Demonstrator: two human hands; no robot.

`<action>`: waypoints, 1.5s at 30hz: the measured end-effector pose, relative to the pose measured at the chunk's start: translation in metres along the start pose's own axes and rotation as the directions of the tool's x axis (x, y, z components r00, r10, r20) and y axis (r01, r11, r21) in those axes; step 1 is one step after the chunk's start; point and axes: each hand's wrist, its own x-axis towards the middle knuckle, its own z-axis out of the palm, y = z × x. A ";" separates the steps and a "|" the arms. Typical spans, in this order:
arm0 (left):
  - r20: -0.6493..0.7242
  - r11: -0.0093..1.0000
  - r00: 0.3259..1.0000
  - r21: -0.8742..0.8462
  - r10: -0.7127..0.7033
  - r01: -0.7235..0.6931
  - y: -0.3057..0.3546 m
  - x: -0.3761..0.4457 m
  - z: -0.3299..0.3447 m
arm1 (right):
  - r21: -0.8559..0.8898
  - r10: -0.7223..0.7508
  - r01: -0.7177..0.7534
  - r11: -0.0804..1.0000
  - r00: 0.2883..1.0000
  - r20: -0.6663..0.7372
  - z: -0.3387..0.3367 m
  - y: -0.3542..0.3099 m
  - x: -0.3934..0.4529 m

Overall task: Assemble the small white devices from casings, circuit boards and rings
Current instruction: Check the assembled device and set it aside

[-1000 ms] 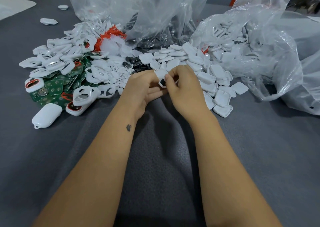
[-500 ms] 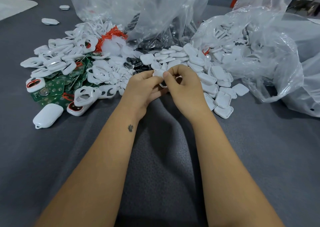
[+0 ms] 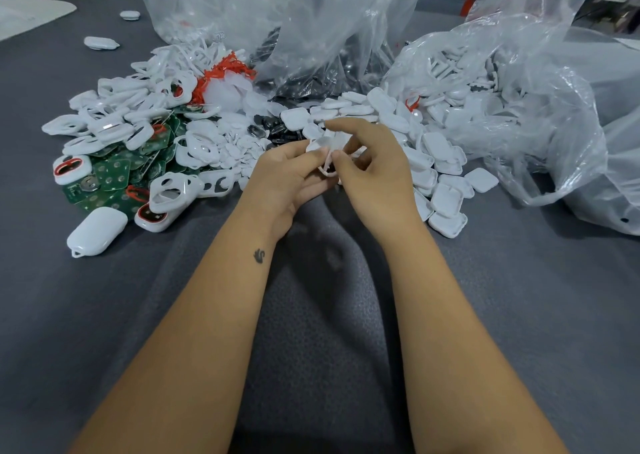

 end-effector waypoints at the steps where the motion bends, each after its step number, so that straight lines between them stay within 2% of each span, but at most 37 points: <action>1: -0.003 1.000 1.000 -0.003 -0.002 0.002 0.000 0.000 0.000 | -0.016 0.001 -0.001 1.000 1.000 -0.026 0.000 0.000 0.000; 4: -0.048 0.999 0.999 -0.035 -0.023 0.022 0.002 0.001 0.000 | 0.013 0.041 -0.040 0.999 0.994 -0.102 -0.002 0.000 0.002; 6: -0.109 0.995 0.993 -0.089 -0.054 0.045 0.003 0.003 0.000 | 0.125 0.131 -0.117 0.985 0.985 -0.110 -0.004 -0.001 0.005; 9: -0.135 0.993 0.989 -0.108 -0.066 0.052 0.005 0.003 0.002 | 0.333 0.237 -0.206 0.920 0.970 -0.054 -0.007 -0.001 0.006; 17: -0.120 0.998 0.992 -0.050 -0.049 0.043 0.003 0.001 0.003 | 0.637 0.347 -0.344 0.690 0.929 0.126 -0.011 -0.001 0.007; 20: -0.110 0.998 0.993 -0.053 -0.052 0.046 0.003 0.000 0.003 | 0.683 0.333 -0.388 0.619 0.917 0.219 -0.012 -0.003 0.006; 26: -0.070 0.998 0.996 -0.029 -0.051 0.049 0.004 -0.001 0.003 | 0.716 0.248 -0.422 0.557 0.907 0.342 -0.016 -0.008 0.004; 30: -0.043 0.999 0.998 0.000 -0.037 0.037 0.005 -0.003 0.003 | 0.753 0.193 -0.404 0.519 0.914 0.358 -0.016 -0.010 0.003; 39: -0.082 0.999 0.996 -0.006 -0.045 0.044 0.006 -0.003 0.004 | 0.821 0.078 -0.382 0.424 0.919 0.387 -0.019 -0.010 0.003; 45: -0.105 0.998 0.993 -0.032 -0.059 0.056 0.006 -0.002 0.005 | 0.840 0.076 -0.377 0.390 0.922 0.378 -0.021 -0.012 0.003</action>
